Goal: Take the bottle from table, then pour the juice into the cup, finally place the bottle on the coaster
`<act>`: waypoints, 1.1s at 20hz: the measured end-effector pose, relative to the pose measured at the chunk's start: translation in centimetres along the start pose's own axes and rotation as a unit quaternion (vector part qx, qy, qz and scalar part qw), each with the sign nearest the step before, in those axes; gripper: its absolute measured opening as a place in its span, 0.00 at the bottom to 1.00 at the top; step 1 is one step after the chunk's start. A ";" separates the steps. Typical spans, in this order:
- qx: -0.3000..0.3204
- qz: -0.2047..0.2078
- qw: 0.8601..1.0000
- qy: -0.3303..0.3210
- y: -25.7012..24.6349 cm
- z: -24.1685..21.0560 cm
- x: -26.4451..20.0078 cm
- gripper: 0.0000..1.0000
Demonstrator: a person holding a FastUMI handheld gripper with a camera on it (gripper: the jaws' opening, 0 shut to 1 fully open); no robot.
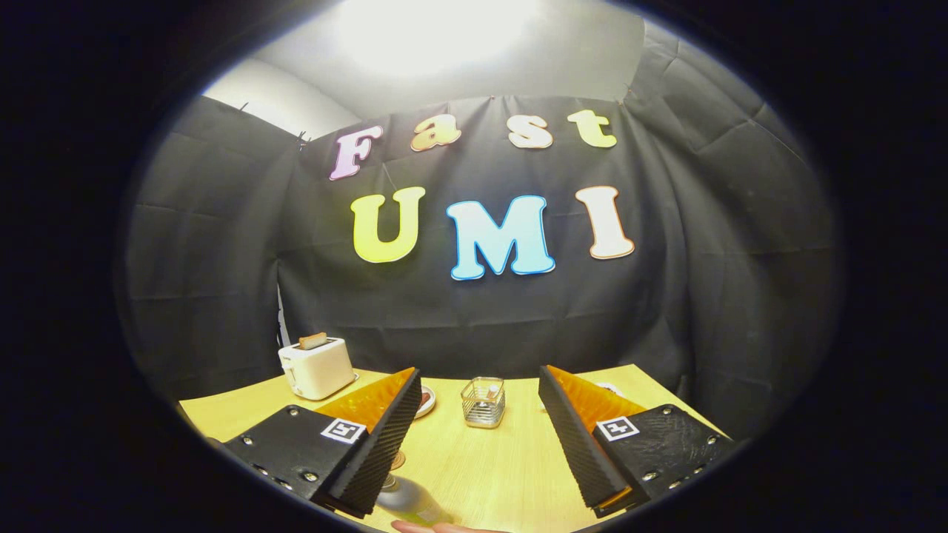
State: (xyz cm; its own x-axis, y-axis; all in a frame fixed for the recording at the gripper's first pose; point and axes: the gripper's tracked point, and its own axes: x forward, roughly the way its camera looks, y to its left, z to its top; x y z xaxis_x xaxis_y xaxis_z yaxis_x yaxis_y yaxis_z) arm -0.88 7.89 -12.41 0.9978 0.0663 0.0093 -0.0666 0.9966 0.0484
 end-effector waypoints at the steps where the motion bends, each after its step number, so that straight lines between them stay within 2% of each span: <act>1: 0.007 -0.001 1.000 0.002 0.3 -0.9 -0.2 0.98; 10: 0.034 0.038 0.998 0.033 5.7 -6.3 -0.6 0.98; 14: 0.019 0.024 0.999 0.024 6.3 -7.8 0.2 0.98; 22: -0.049 -0.004 0.999 0.008 7.2 -12.0 1.5 0.98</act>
State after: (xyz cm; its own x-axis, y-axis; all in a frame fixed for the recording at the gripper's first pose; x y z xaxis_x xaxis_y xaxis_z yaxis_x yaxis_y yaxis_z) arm 0.18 15.76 -24.02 0.9983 0.0582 -0.0065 -0.0585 0.9970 -0.0498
